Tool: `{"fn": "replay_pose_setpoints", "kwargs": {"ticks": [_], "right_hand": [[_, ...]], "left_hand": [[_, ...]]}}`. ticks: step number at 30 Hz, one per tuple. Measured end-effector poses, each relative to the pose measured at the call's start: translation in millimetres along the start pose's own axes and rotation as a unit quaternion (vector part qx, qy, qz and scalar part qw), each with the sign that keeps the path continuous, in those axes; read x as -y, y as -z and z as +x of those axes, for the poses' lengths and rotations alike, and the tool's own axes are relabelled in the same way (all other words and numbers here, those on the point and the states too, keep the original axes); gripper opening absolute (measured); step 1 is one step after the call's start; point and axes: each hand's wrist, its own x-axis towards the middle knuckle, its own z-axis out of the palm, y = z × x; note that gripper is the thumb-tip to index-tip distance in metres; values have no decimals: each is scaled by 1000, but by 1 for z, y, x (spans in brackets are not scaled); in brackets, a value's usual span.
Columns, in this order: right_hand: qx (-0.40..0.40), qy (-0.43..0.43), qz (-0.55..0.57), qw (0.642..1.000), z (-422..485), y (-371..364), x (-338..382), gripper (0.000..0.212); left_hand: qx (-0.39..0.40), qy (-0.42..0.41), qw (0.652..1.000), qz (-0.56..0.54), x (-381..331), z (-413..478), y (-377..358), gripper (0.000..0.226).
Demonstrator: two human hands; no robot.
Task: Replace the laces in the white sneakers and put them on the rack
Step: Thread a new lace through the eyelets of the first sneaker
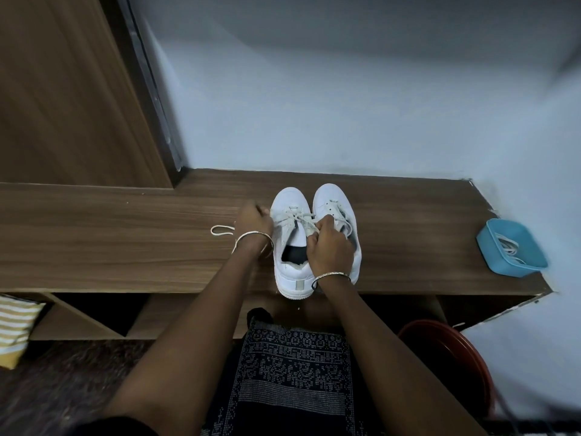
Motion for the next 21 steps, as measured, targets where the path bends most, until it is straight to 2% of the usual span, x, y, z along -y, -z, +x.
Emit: {"fn": "replay_pose_setpoints", "kwargs": {"ticks": [2,4,6,9,13,16,21], "right_hand": [[-3,0,0,1000,1,-3,-1,21],[0,1,-2,1000,1,-4,-1,22],[0,5,-6,1000,2,-4,-2,24],[1,7,-10,1000,2,-4,-2,24],[0,11,-12,1000,2,-3,-2,24],[-1,13,-9,1000,2,-4,-3,25],[1,17,-12,1000,2,-3,-4,26]], "left_hand": [[-41,74,994,-66,6,2,5,19],[-61,101,990,-73,8,0,8,20],[-69,65,995,-32,7,-2,8,19],[-36,-50,998,24,-3,-6,5,18],[45,-168,969,175,-21,-8,-1,18],[47,-190,940,279,-29,-11,-5,19],[48,-194,919,339,-28,-10,-9,27]]}}
